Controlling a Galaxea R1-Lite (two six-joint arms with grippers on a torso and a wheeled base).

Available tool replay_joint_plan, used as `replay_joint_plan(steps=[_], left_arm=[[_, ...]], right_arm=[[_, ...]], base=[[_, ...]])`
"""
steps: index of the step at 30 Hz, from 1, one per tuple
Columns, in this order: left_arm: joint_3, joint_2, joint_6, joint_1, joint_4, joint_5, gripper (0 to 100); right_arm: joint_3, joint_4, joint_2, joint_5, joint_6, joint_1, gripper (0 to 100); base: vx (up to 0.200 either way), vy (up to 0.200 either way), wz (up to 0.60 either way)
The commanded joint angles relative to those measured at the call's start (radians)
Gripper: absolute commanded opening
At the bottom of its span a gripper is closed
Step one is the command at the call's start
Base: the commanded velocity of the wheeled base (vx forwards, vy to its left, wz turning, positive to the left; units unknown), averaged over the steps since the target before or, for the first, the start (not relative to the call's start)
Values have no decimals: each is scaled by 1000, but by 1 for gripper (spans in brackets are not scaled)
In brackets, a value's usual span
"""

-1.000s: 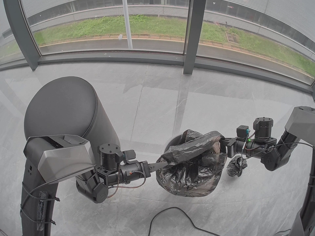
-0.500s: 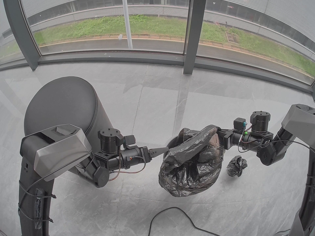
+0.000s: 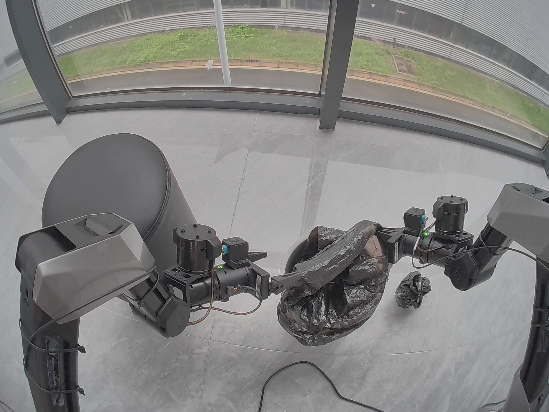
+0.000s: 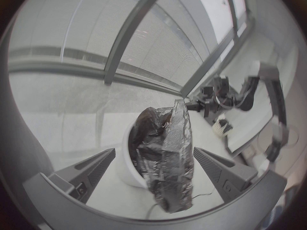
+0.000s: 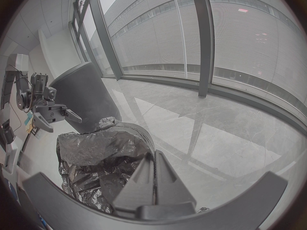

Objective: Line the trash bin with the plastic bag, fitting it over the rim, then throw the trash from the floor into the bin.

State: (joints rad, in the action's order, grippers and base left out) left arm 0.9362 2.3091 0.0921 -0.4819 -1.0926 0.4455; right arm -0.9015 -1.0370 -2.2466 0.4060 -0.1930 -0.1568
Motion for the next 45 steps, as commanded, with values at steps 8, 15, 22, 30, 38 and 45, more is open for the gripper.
replay_joint_plan(steps=[8, 15, 22, 30, 38, 45], left_arm=[[13, -10, -224, -38, 72, -82, 100], [39, 18, -224, -53, 83, -73, 100], [61, 35, -230, -53, 109, -47, 100], [165, 95, -244, -52, 168, -48, 0], [308, 130, -259, -40, 255, -48, 0], [351, 162, -258, -9, 264, -53, 0]], right_arm=[[1, 0, 4, -3, 1, -13, 0], [1, 0, 1, -6, 3, -15, 0], [0, 0, 4, -4, 3, -15, 0], [-5, -1, 4, -4, 3, -15, 0], [3, -1, 9, -4, 3, -13, 0], [1, 0, -10, -4, 3, -12, 0]], base=[[0, 0, 0], [0, 0, 0], [0, 0, 0], [0, 0, 0], [0, 0, 0], [0, 0, 0]])
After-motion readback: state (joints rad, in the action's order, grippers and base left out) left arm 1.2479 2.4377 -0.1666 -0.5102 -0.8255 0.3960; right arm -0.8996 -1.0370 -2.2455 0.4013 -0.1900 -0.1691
